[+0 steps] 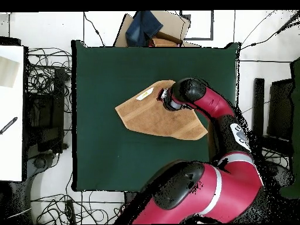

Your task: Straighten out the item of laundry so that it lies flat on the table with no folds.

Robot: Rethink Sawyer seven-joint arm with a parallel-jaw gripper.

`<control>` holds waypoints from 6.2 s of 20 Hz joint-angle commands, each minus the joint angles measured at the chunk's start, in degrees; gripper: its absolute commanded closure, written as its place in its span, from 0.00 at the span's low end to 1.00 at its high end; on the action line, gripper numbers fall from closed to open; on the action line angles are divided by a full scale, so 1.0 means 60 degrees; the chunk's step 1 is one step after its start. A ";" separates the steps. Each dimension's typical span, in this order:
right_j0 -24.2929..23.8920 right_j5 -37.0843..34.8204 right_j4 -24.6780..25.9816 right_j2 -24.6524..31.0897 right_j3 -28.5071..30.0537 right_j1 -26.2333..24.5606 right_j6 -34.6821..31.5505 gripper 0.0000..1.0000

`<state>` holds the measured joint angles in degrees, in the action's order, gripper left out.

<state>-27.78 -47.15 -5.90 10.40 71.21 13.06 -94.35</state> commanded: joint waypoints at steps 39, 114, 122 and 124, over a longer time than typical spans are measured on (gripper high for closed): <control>-0.0224 -0.3142 -0.0120 0.0808 -0.3511 -0.2550 -0.0105 0.00; 0.0205 -0.8601 -0.0488 0.1380 -0.8527 -0.4380 -0.1020 0.00; 0.0134 -0.8588 -0.0524 0.1671 -0.8447 -0.4507 -0.1085 0.00; 0.0108 -0.8630 -0.0585 0.1700 -0.8352 -0.4444 -0.1144 0.00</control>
<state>-28.09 -96.00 -7.60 14.69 16.26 -13.15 -94.35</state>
